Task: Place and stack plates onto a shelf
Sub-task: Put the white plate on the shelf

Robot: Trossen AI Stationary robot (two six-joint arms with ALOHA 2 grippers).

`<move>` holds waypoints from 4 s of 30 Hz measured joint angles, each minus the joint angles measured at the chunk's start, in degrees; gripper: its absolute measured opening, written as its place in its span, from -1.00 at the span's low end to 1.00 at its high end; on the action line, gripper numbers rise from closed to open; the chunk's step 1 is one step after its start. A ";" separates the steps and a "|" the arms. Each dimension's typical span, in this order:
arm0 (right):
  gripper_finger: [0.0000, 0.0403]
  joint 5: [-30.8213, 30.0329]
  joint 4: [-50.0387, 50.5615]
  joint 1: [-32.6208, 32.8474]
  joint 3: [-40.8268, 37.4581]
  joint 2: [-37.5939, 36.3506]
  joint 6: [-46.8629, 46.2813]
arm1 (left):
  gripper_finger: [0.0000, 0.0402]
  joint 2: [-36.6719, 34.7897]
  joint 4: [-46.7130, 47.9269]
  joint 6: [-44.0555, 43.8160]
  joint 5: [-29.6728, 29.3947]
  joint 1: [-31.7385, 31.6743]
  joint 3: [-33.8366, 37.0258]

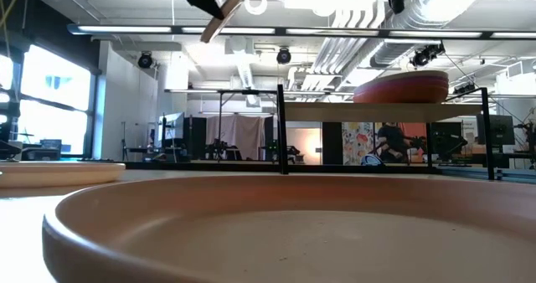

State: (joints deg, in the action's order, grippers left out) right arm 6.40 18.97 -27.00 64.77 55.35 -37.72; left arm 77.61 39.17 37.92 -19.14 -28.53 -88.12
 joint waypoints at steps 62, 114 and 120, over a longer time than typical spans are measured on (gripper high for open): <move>-0.43 0.69 27.07 -2.54 46.16 44.69 6.94 | -0.99 3.65 11.51 23.29 -1.29 6.96 10.64; -0.99 -10.42 28.64 -2.38 46.16 47.06 1.94 | -0.80 6.00 -0.47 22.87 -8.16 10.20 10.58; -1.00 -9.78 29.82 -3.14 46.16 47.06 2.04 | -0.58 6.00 -0.54 17.43 -7.03 10.16 10.58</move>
State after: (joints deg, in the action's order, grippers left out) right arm -3.38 48.79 -30.14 110.93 102.41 -35.68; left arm 83.61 38.63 55.35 -26.17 -18.36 -77.54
